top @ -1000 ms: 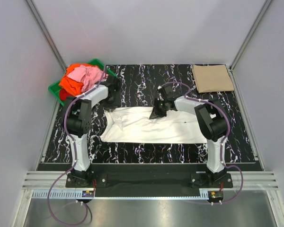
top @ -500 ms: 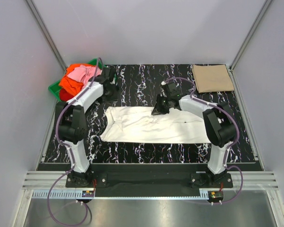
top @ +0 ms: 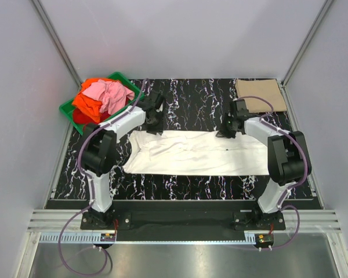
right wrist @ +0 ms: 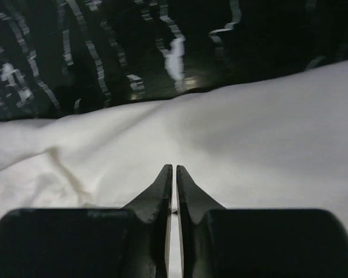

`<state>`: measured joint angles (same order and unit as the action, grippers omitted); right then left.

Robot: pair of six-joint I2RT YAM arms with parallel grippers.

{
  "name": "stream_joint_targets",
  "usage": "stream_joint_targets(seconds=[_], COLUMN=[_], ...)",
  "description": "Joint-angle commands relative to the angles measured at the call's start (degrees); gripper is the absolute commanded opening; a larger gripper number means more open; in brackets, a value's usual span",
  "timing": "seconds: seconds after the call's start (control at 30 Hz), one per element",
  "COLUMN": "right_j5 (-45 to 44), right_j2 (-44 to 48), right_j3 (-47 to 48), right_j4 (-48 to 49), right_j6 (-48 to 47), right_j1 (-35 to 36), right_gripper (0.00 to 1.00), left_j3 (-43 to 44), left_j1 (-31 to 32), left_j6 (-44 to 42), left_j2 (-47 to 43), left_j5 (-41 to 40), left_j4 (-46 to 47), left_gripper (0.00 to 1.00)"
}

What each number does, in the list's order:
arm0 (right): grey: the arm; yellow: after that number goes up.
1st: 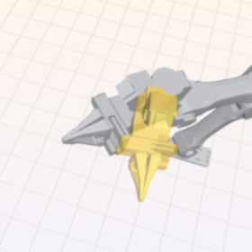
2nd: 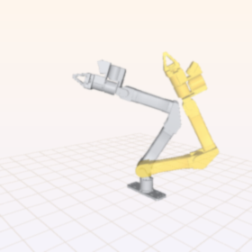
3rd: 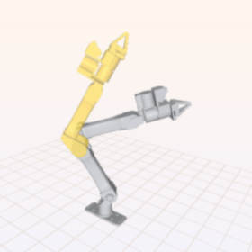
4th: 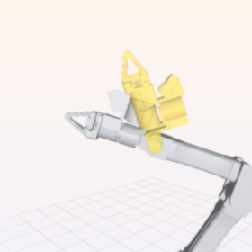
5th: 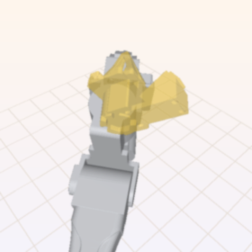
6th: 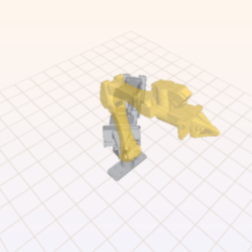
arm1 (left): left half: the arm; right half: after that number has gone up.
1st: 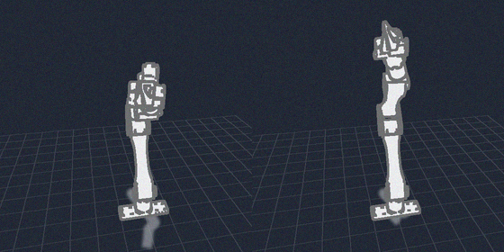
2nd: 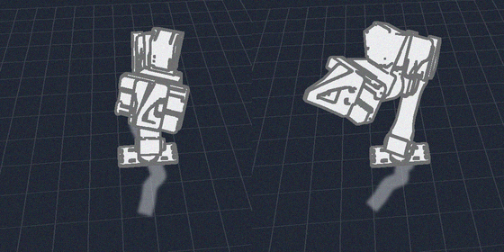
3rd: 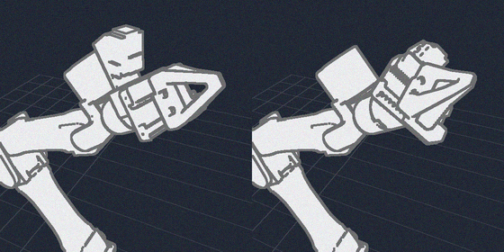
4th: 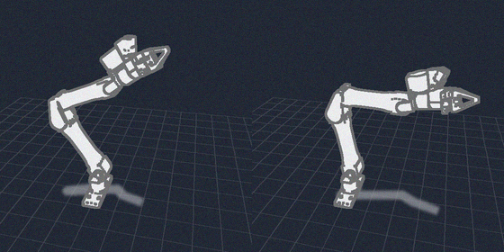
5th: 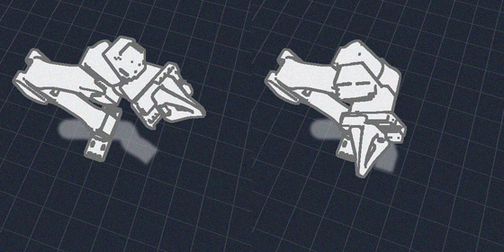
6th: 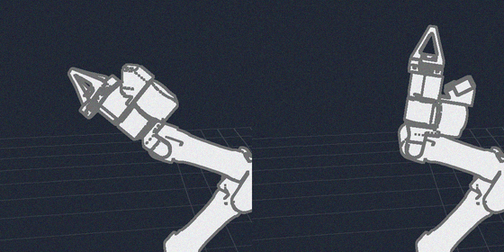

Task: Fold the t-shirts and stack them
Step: Fold the tshirt

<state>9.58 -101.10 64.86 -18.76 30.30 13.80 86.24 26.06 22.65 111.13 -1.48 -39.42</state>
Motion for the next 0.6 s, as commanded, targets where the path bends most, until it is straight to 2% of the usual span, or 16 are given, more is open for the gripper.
stream_joint_targets(seconds=[0.0,0.27,0.43,0.57], right_j5=[-6.1,-9.2,-11.9,-11.5], right_j2=[2.4,1.9,0.9,5.7], right_j3=[-2.4,-8.3,-9.8,-11.2], right_j4=[-0.6,-0.8,-2.1,-2.1], right_j6=[-0.6,-0.5,0.2,-0.5], right_j1=[-3.7,-16.9,-20.9,-22.7], right_gripper=[0.12,0.12,0.11,0.12], left_j3=[1.7,1.0,-0.1,3.5], left_j1=[-0.2,0.0,1.2,1.7], left_j6=[1.9,3.9,4.6,4.4], left_j2=[2.7,7.0,7.3,10.4], left_j5=[0.2,-0.7,-1.5,-0.9], left_j4=[1.9,3.0,5.8,6.6], left_gripper=[0.33,0.32,0.32,0.33])
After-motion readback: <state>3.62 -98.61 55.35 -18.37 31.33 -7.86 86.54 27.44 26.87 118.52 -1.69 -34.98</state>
